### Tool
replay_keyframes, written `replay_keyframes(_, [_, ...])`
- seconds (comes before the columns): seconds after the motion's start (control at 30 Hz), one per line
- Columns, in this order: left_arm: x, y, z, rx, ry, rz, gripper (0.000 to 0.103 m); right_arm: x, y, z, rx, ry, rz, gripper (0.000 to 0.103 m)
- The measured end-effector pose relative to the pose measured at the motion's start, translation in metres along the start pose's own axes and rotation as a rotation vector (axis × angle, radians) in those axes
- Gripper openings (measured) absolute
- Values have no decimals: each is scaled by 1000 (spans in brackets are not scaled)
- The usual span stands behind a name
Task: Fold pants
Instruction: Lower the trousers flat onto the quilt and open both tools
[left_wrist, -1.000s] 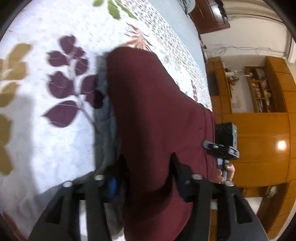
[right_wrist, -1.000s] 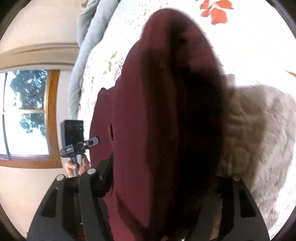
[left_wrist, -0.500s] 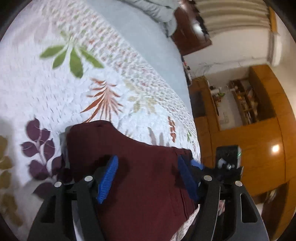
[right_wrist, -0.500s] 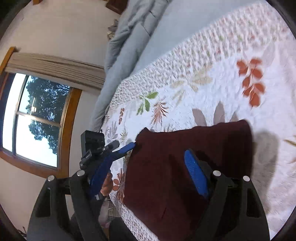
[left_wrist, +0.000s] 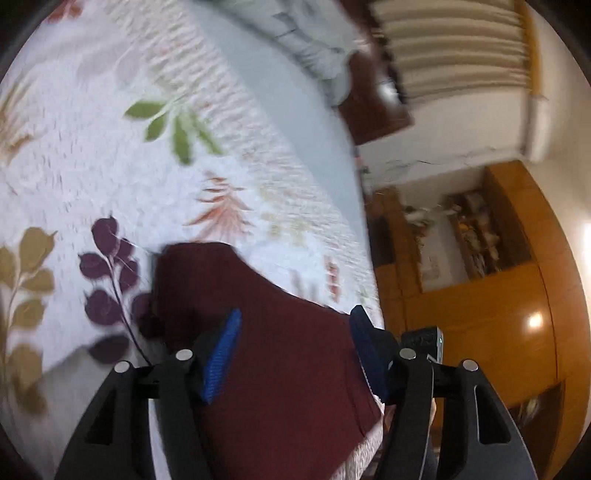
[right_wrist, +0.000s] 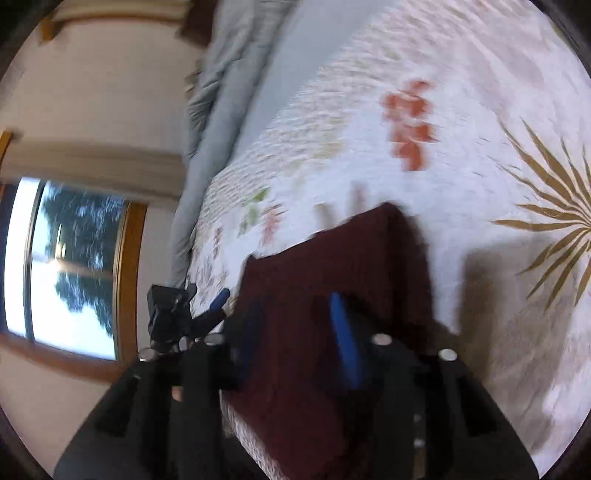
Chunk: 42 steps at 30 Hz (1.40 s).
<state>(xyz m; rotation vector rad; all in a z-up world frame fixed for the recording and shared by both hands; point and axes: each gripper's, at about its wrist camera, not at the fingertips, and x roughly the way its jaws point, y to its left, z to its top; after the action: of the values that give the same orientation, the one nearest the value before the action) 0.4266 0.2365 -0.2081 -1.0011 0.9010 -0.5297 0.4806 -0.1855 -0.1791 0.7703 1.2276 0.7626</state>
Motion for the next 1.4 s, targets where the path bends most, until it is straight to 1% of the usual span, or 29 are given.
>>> replay_keyframes(0.07, [-11, -19, -23, 59, 5, -32, 65, 7, 22, -16, -62, 32, 31, 43])
replay_keyframes(0.13, [-14, -24, -45, 80, 17, -45, 65, 19, 30, -30, -94, 77, 16, 43])
replay_keyframes(0.17, [-11, -21, -56, 69, 33, -50, 65, 27, 29, -39, -103, 98, -15, 41])
replay_keyframes(0.2, [-7, -17, -62, 61, 47, -36, 65, 31, 24, -45, -105, 107, -50, 33])
replay_keyframes(0.23, [-2, -10, -67, 56, 58, -5, 65, 34, 15, -49, -106, 112, -86, 8])
replay_keyframes(0.27, [5, 0, -72, 32, 74, 11, 65, 36, 3, -53, -112, 115, -133, 0])
replay_keyframes(0.3, [9, 7, -74, 11, 92, 17, 64, 32, -12, -55, -83, 112, -132, 0])
replay_keyframes(0.33, [10, 11, -75, -4, 93, 14, 64, 30, -24, -55, -33, 110, -83, 0])
replay_keyframes(0.37, [6, 10, -76, -10, 77, 6, 64, 24, -25, -56, -26, 99, -78, 0])
replay_keyframes(0.4, [0, 5, -76, -7, 64, -8, 64, 19, -17, -58, -52, 87, -105, 5])
replay_keyframes(0.43, [-5, 0, -77, 2, 56, -23, 65, 14, -7, -60, -66, 77, -103, 24])
replay_keyframes(0.5, [-17, -18, -85, 50, 44, -50, 72, 4, 9, -66, -82, 39, -59, 46])
replay_keyframes(0.57, [-18, -29, -98, 102, 62, -40, 76, -4, 26, -81, -116, 34, 15, 47])
replay_keyframes(0.63, [-9, -26, -106, 111, 100, -7, 76, 7, 28, -92, -128, 55, 16, 45])
replay_keyframes(0.67, [-3, -18, -111, 107, 112, 21, 76, 16, 18, -97, -119, 68, -16, 41])
replay_keyframes(0.7, [2, -9, -114, 88, 116, 26, 76, 20, 10, -98, -99, 73, -24, 25])
replay_keyframes(0.73, [3, -5, -115, 76, 116, 25, 76, 22, -1, -98, -65, 76, -19, 3])
replay_keyframes(0.8, [1, -2, -115, 60, 101, 7, 76, 16, -21, -96, -10, 53, -3, 0])
replay_keyframes(0.87, [-5, -11, -117, 61, 86, 28, 76, 8, -16, -98, -12, 31, -10, 7])
replay_keyframes(0.9, [-10, -19, -121, 79, 78, 51, 77, 3, -8, -102, -30, 16, -20, 27])
replay_keyframes(0.93, [-14, -27, -125, 97, 71, 68, 80, 1, 0, -104, -42, -2, -21, 58])
replay_keyframes(1.0, [-28, -51, -140, 166, 38, 126, 87, -19, 25, -118, -91, -80, -70, 83])
replay_keyframes(1.03, [-35, -59, -146, 194, 24, 164, 88, -26, 36, -126, -114, -113, -108, 88])
replay_keyframes(1.07, [-46, -75, -159, 244, -8, 229, 89, -32, 48, -138, -130, -148, -151, 89])
replay_keyframes(1.17, [-75, -114, -196, 338, -90, 373, 90, -47, 70, -178, -132, -197, -259, 96])
replay_keyframes(1.23, [-89, -134, -215, 381, -124, 458, 90, -64, 71, -208, -133, -214, -344, 97])
replay_keyframes(1.3, [-105, -158, -247, 442, -176, 569, 90, -66, 83, -242, -157, -247, -416, 97])
replay_keyframes(1.37, [-116, -184, -281, 537, -217, 687, 90, -70, 97, -275, -194, -273, -483, 99])
replay_keyframes(1.4, [-121, -195, -296, 573, -231, 723, 90, -73, 103, -290, -212, -298, -527, 100])
